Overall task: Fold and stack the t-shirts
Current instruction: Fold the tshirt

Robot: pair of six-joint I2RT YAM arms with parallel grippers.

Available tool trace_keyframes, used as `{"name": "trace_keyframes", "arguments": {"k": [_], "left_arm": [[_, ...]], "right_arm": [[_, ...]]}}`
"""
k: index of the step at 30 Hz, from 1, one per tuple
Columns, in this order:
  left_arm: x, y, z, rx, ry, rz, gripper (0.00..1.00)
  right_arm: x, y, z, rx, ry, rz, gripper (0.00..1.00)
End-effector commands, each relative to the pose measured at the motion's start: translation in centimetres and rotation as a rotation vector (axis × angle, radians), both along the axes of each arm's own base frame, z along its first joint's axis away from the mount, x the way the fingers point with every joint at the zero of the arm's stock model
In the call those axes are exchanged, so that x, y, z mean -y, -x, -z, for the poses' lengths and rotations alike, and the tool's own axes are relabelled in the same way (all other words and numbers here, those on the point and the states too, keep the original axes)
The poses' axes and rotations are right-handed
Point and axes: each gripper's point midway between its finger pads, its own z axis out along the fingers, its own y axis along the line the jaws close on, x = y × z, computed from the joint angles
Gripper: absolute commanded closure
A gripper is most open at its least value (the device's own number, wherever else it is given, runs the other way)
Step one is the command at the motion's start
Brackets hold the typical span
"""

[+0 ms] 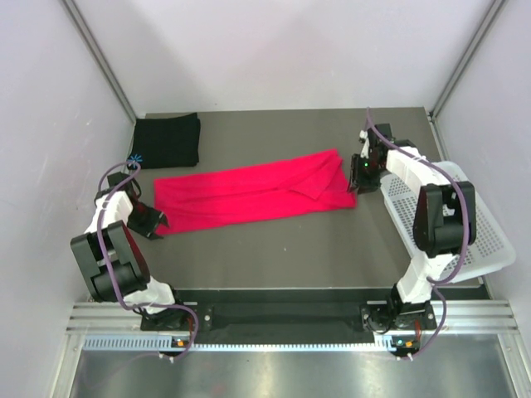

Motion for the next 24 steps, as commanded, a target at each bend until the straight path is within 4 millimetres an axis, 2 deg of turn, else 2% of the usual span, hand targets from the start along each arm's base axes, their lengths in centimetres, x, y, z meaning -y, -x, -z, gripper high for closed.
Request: {"name": "trace_keyframes", "arguments": {"k": [1, 7, 8, 9, 10, 12, 16, 20, 22, 24], "left_arm": [[-0.3, -0.6, 0.2, 0.019, 0.006, -0.012, 0.57], [-0.7, -0.7, 0.4, 0.013, 0.002, -0.019, 0.57], [-0.8, -0.7, 0.4, 0.009, 0.000, -0.020, 0.57], [-0.8, -0.7, 0.4, 0.006, 0.000, -0.020, 0.57], [-0.9, -0.8, 0.4, 0.008, -0.004, -0.022, 0.57], [-1.1, -0.8, 0.4, 0.006, -0.008, -0.027, 0.58], [-1.2, -0.8, 0.4, 0.004, -0.010, -0.037, 0.57], [-1.3, -1.0, 0.3, 0.011, -0.005, -0.044, 0.55], [-1.2, -0.9, 0.4, 0.008, 0.003, -0.049, 0.54], [-1.2, -0.9, 0.4, 0.007, 0.006, -0.050, 0.53]], "right_arm": [[-0.5, -1.9, 0.7, 0.032, 0.008, -0.040, 0.62], [-1.0, -3.3, 2.1, 0.017, -0.005, -0.053, 0.65], [-1.2, -3.9, 1.9, 0.029, -0.011, -0.055, 0.77], [-1.3, -4.3, 1.7, 0.040, -0.015, -0.051, 0.83], [-1.4, -4.6, 1.6, 0.050, -0.019, -0.051, 0.93], [-1.3, -5.5, 0.9, 0.078, -0.015, -0.031, 0.99], [-0.4, -6.6, 0.6, 0.100, 0.037, 0.028, 1.00], [-0.2, -6.7, 2.5, 0.050, 0.049, 0.026, 0.99], [0.0, -6.6, 2.9, 0.035, 0.063, 0.026, 0.96], [0.6, -6.3, 2.5, 0.030, 0.099, 0.030, 0.85]]}}
